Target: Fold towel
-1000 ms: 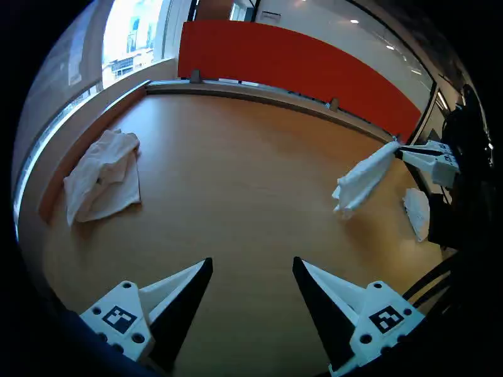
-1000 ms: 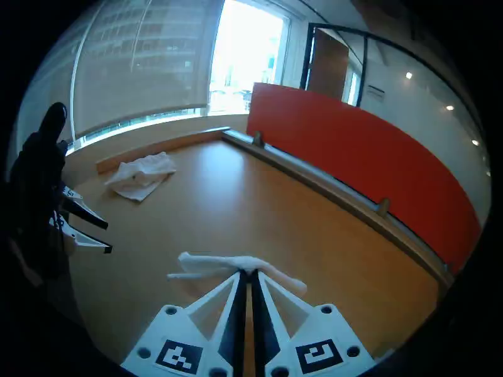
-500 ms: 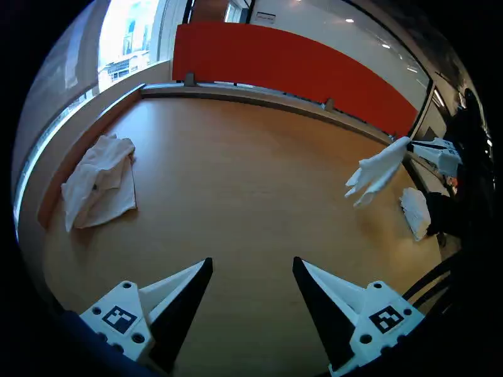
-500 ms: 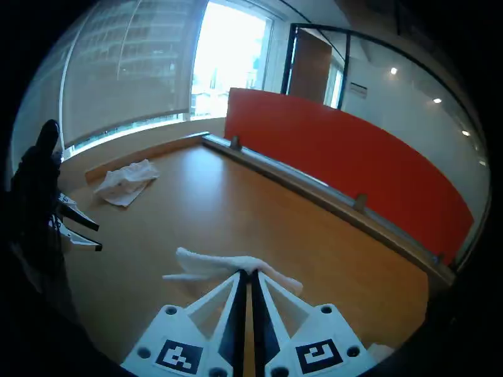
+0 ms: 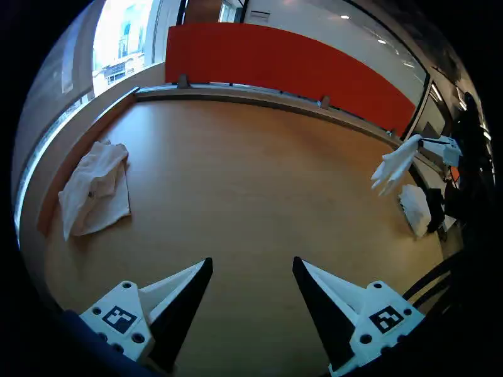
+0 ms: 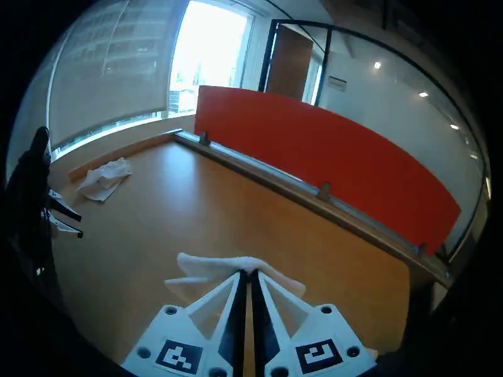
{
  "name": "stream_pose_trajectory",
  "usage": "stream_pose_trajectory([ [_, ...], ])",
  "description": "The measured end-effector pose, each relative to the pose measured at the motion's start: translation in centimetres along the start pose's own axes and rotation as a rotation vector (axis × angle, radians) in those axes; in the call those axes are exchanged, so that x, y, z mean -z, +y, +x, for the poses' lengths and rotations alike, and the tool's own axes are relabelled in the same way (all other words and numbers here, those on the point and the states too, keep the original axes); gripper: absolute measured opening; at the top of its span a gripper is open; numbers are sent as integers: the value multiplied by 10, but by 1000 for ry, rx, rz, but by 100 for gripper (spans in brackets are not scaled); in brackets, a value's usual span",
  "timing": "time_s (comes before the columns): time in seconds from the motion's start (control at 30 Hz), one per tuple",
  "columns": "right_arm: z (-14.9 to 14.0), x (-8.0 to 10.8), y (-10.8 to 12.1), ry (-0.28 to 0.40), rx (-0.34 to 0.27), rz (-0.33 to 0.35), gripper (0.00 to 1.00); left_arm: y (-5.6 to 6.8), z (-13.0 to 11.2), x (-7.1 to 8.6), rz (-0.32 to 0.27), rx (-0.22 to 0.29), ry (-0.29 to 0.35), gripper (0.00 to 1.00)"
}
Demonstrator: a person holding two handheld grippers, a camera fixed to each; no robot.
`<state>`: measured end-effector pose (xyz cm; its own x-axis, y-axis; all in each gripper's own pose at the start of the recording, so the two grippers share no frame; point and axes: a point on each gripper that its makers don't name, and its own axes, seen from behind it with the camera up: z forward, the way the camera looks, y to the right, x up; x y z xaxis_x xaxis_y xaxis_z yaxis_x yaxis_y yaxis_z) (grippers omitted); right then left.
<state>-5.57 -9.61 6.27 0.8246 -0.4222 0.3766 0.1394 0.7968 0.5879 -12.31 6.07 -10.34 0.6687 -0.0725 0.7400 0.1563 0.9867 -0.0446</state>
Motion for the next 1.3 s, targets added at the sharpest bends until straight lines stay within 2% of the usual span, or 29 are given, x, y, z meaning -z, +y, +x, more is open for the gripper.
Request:
stream_pose_trajectory([
  [0.4, -11, 20, 70, -2, -45, -58, 5, 10, 3, -5, 7, -9, -6, 94],
  [1.03, -41, 43, 168, -55, -35, -151, 5, 26, 4, -11, 20, -22, -20, 94],
  [1.3, -52, 53, 201, -73, -41, -188, 5, 34, 6, -14, 20, -29, -25, 94],
])
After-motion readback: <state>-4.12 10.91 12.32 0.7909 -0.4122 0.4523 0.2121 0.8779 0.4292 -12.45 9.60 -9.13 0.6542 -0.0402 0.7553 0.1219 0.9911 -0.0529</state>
